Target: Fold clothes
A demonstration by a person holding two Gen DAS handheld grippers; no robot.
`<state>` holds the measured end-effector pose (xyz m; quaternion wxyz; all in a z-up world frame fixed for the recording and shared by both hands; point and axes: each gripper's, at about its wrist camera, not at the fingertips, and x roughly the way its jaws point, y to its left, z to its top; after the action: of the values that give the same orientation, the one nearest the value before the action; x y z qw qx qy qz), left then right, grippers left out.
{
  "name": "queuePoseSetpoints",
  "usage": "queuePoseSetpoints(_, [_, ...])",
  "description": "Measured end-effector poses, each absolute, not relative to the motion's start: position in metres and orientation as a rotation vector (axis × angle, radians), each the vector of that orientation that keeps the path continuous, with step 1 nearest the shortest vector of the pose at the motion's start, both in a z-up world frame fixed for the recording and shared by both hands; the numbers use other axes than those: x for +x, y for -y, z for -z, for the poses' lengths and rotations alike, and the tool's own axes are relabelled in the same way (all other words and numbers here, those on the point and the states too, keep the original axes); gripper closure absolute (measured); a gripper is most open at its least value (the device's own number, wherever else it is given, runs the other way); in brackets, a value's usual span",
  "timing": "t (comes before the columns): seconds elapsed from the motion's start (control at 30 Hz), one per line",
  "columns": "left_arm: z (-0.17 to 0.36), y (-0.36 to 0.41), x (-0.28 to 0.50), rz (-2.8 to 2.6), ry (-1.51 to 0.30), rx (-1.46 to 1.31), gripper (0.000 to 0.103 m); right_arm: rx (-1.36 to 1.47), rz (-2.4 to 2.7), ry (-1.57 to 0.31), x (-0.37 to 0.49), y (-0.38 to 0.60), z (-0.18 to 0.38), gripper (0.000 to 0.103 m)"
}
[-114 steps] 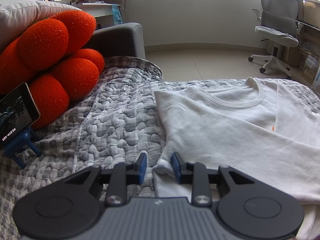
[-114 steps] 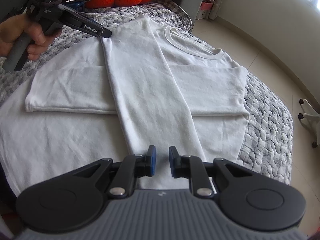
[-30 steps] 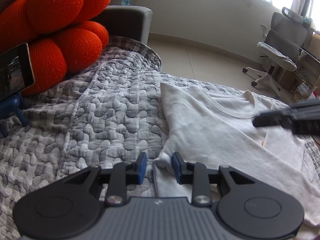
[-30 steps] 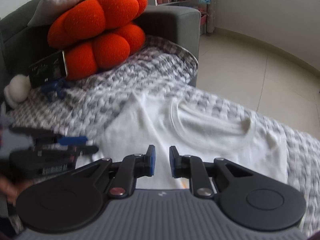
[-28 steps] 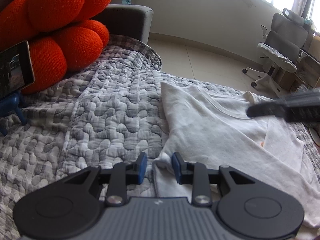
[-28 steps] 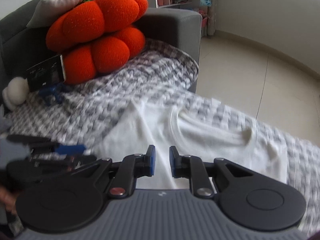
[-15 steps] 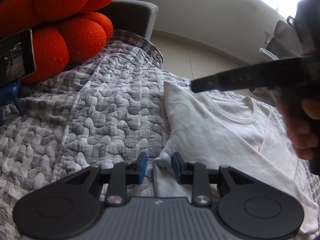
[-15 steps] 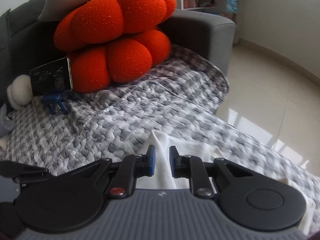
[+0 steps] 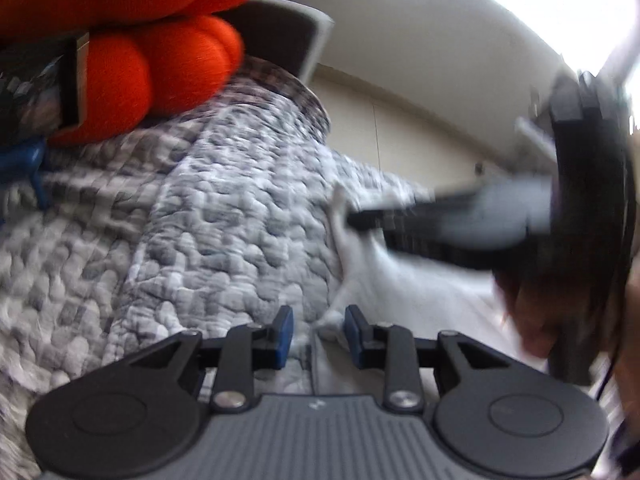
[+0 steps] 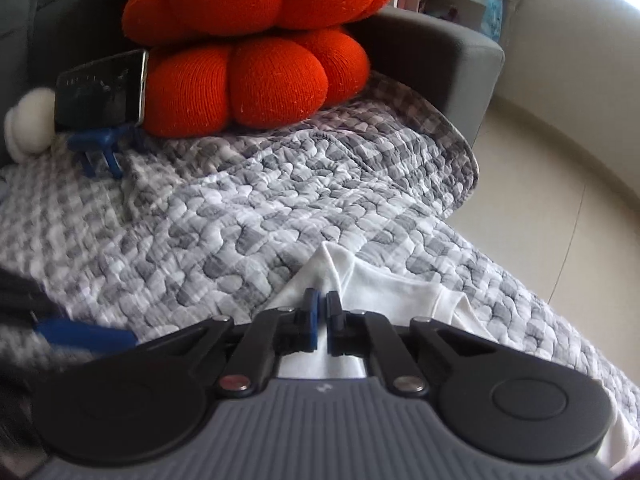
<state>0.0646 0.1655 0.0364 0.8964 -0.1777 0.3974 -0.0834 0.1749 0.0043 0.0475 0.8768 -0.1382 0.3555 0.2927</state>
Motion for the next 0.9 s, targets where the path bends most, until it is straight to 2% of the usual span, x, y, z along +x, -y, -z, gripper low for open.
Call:
queuePoseSetpoints(0.2, [-0.036, -0.170, 0.065, 0.247, -0.807, -0.436, 0.077, -0.160, -0.617, -0.721, 0.180, 0.011, -0.062, 0.098])
queuePoseSetpoints(0.33, [-0.034, -0.152, 0.068, 0.284, -0.800, -0.382, 0.077, -0.185, -0.606, -0.718, 0.184, 0.006, -0.063, 0.096])
queuePoseSetpoints(0.37, [-0.033, -0.149, 0.069, 0.279, -0.804, -0.368, 0.077, -0.194, -0.604, -0.718, 0.185, 0.004, -0.062, 0.090])
queuePoseSetpoints(0.57, [-0.029, -0.138, 0.072, 0.248, -0.816, -0.291, 0.077, -0.243, -0.617, -0.717, 0.191, -0.008, -0.061, 0.089])
queuePoseSetpoints(0.7, [-0.028, -0.133, 0.072, 0.227, -0.821, -0.242, 0.085, -0.287, -0.624, -0.744, 0.196, -0.016, -0.053, 0.085])
queuePoseSetpoints(0.73, [-0.028, -0.131, 0.072, 0.221, -0.822, -0.230, 0.087, -0.299, -0.626, -0.743, 0.196, -0.018, -0.052, 0.086])
queuePoseSetpoints(0.8, [-0.028, -0.130, 0.072, 0.210, -0.820, -0.213, 0.091, -0.328, -0.629, -0.725, 0.194, -0.020, -0.052, 0.095])
queuePoseSetpoints(0.9, [-0.029, -0.129, 0.072, 0.198, -0.819, -0.204, 0.093, -0.326, -0.622, -0.692, 0.191, -0.019, -0.055, 0.098])
